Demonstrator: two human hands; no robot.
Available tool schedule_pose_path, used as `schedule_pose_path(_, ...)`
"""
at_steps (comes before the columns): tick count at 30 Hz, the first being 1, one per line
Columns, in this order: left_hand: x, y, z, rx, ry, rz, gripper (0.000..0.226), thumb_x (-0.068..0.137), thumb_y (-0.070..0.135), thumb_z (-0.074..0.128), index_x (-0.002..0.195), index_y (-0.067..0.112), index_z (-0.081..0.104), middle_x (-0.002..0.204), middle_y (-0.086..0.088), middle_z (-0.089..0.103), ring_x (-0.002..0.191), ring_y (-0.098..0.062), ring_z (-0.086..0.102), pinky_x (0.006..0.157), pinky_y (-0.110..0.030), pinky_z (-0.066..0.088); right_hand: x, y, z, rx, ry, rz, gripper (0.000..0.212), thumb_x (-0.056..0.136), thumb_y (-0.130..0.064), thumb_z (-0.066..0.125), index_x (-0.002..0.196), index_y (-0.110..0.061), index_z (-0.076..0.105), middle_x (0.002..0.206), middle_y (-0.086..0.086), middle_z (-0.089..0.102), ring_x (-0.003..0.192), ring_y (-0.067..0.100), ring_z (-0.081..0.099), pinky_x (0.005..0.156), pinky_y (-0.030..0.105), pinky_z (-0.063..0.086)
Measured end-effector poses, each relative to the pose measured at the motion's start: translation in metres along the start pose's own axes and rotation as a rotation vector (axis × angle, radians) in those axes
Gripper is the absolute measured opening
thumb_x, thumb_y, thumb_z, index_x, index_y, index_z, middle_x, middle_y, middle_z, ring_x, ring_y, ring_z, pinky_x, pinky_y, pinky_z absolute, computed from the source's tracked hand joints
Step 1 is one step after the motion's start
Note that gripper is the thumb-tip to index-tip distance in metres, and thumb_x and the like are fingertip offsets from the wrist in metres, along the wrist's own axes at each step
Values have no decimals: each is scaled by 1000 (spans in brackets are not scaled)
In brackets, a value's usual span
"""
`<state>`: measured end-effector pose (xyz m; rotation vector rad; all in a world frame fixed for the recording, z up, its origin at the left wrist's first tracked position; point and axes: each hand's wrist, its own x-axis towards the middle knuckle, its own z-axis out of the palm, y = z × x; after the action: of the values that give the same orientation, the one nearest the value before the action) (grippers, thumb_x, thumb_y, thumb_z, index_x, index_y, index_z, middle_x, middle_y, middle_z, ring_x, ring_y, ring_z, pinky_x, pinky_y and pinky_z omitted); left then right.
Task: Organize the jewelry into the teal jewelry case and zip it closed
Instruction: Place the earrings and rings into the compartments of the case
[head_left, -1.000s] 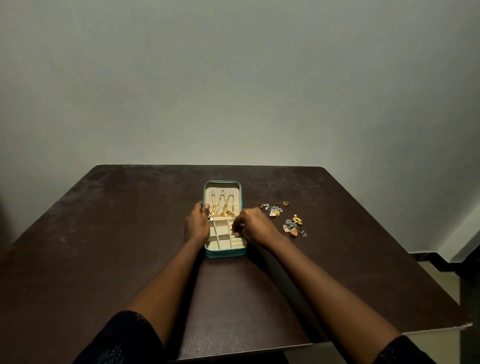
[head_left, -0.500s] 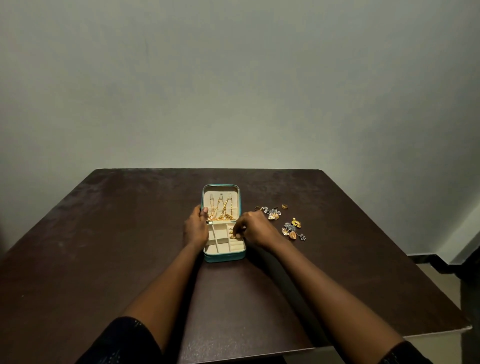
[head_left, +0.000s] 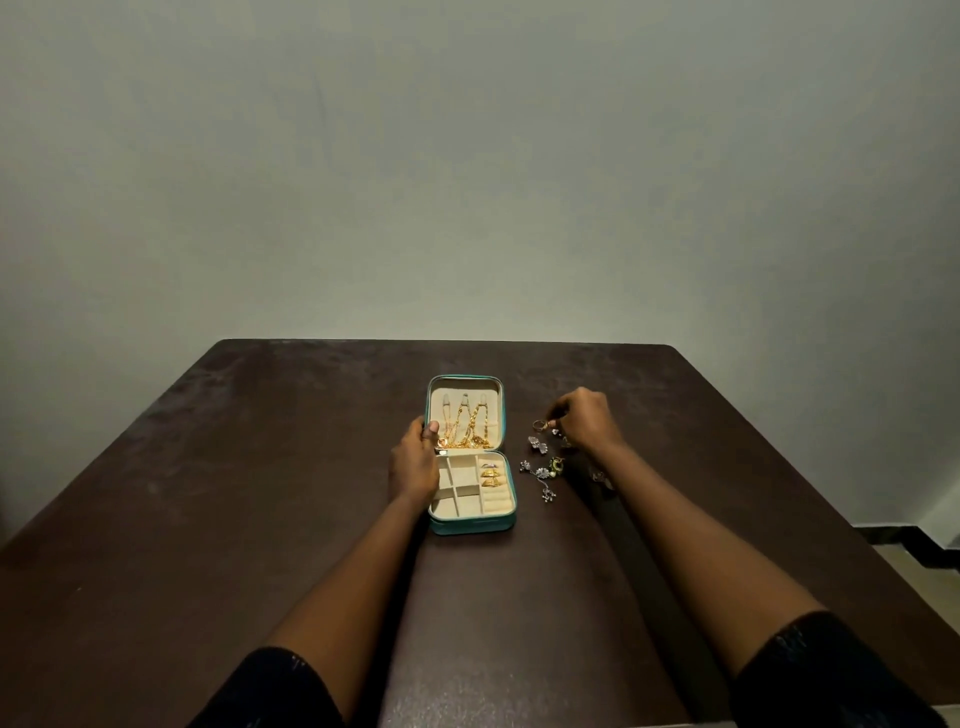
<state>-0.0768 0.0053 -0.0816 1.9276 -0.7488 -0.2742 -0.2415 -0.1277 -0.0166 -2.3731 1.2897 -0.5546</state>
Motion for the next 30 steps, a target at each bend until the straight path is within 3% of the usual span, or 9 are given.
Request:
schedule_pose_path(7,0,0,0,1,10,1,37,101,32,35,128,13,52,118,-12,64,104,-30,60,79,-35,46,12,-3,10,-244,-95,-53,24,86,-7,61,107,-12,71,107,19,68,101,34,63,84,44,54)
schedule_pose_path(16,-3,3,-1,31,14,8,38,101,32,34,130,14,51,120,-11,63,105,-28,59,74,-30,40,13,-5,15,-321,-103,-102,23,88,-8,55,105,-2,69,107,22,65,103,37,61,80,39,50)
schedule_pose_path(25,-4,4,0,3,8,7,38,101,30,35,130,13,51,120,-12,62,104,-28,59,76,-31,42,-3,-11,7,-161,-64,-69,23,86,-3,54,107,-9,62,112,19,62,101,37,61,82,42,52)
schedule_pose_path(30,-3,4,0,0,2,5,37,101,31,35,129,13,51,117,-11,63,100,-27,60,73,-32,43,-18,-22,-7,-61,-68,-150,25,88,1,52,105,-5,69,103,17,70,97,28,65,83,40,54)
